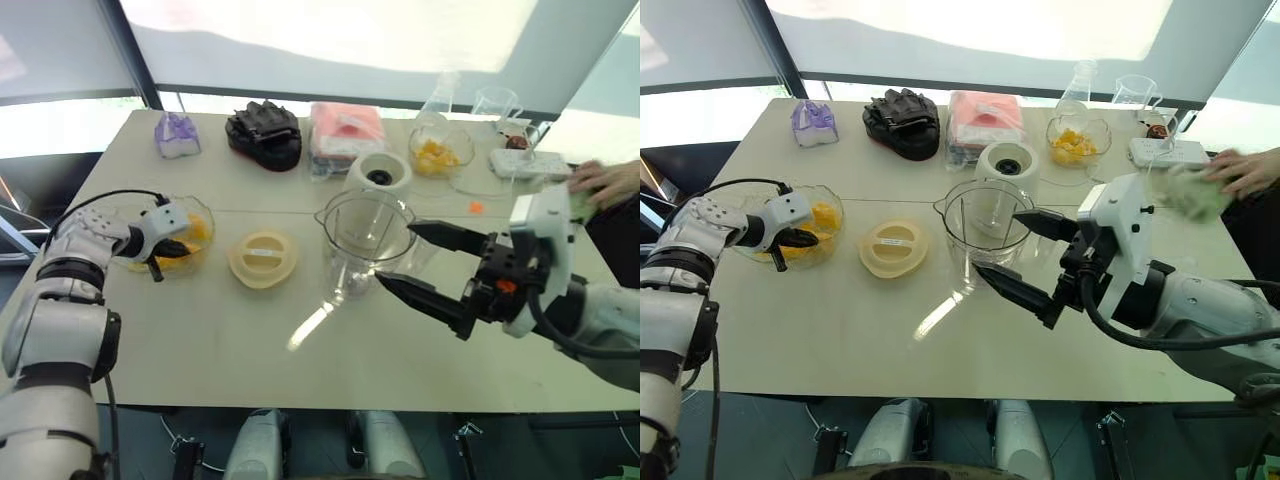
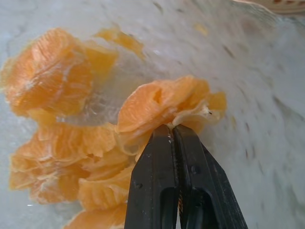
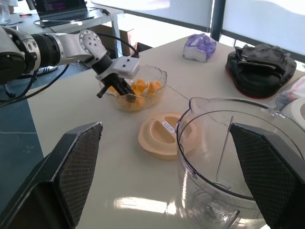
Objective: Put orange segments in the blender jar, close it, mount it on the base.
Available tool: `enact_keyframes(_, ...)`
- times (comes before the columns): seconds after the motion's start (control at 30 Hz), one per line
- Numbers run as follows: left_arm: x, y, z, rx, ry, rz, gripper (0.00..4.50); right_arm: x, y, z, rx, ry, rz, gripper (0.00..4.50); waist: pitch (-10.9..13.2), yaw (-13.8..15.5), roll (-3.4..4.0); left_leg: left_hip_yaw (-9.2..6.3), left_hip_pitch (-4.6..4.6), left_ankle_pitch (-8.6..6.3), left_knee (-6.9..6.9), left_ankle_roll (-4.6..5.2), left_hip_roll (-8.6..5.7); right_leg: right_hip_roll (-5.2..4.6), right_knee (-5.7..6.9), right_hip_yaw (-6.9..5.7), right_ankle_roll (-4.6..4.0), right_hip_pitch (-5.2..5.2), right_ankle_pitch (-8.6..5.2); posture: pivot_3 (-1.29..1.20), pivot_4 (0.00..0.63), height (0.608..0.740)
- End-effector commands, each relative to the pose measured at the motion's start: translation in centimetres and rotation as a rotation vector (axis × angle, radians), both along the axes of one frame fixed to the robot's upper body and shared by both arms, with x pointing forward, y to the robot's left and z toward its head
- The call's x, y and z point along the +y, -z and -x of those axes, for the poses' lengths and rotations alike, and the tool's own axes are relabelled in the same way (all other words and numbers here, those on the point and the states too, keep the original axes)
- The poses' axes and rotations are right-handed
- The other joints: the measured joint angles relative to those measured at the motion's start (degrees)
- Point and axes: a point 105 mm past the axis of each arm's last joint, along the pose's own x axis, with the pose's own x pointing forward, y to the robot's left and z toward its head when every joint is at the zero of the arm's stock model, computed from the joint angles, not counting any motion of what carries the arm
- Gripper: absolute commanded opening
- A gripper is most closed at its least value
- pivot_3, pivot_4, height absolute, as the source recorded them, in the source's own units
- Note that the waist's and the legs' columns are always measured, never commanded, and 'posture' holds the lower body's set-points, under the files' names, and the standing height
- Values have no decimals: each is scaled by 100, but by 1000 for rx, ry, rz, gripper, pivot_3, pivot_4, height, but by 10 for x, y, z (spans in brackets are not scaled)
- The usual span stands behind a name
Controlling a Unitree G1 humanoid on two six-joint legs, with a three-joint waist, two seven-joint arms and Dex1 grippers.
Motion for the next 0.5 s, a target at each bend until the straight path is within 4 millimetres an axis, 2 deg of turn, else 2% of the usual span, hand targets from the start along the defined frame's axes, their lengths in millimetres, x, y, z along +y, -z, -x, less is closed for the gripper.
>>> enact_keyframes(0.03, 8, -27, -3, -105, -47, 141, 80, 9, 2, 6, -23, -33, 10, 4500, 0, -4, 0, 0, 0, 0, 0, 0, 1, 0, 0, 0, 0, 0, 0, 0, 150, 740)
enact_keyframes(0.4, 22, -50, 11, -108, -105, 416, 80, 17, 16, -1, -1, -61, -2, 4500, -4, 0, -7, 3, 3, 0, 4, 0, -1, 3, 5, 0, 0, 2, 0, 0, 150, 740)
enact_keyframes(0.5, 27, -49, 15, -114, -93, 369, 80, 19, 18, -3, -1, -70, -11, 4500, -4, 0, -7, 3, 3, 0, 4, 0, -1, 6, 6, 0, 0, 2, 0, 0, 150, 740)
